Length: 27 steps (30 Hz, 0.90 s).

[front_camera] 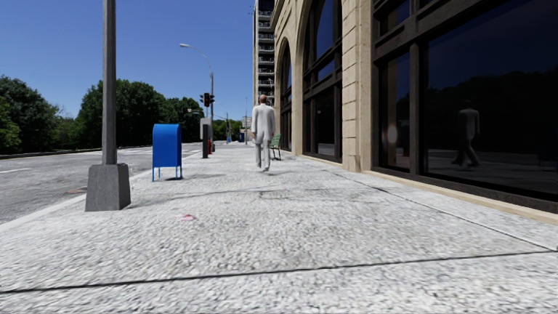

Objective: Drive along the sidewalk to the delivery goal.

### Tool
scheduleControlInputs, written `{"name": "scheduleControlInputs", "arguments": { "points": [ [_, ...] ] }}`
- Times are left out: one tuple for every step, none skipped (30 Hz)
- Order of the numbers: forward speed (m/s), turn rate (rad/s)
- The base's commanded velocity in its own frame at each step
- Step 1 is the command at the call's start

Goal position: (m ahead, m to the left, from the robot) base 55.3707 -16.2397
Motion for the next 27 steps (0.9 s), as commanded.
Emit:
{"name": "scheduleControlInputs", "arguments": {
  "points": [
    [2.0, 0.0],
    [2.0, 0.0],
    [2.0, 0.0],
    [2.0, 0.0],
    [2.0, 0.0],
    [2.0, 0.0],
    [2.0, 0.0],
    [2.0, 0.0],
    [2.0, 0.09],
    [2.0, 0.29],
    [2.0, 0.29],
    [2.0, 0.76],
    [2.0, 0.98],
    [2.0, 1.04],
    [2.0, 1.04],
    [2.0, 0.27],
    [2.0, 0.07],
    [2.0, 0.02],
    [2.0, 0.0],
    [2.0, 0.0],
    [2.0, 0.0],
    [2.0, 0.0],
    [2.0, 0.0],
    [2.0, 0.0],
    [2.0, 0.0],
    [2.0, 0.0],
    [2.0, 0.0]
  ]
}}
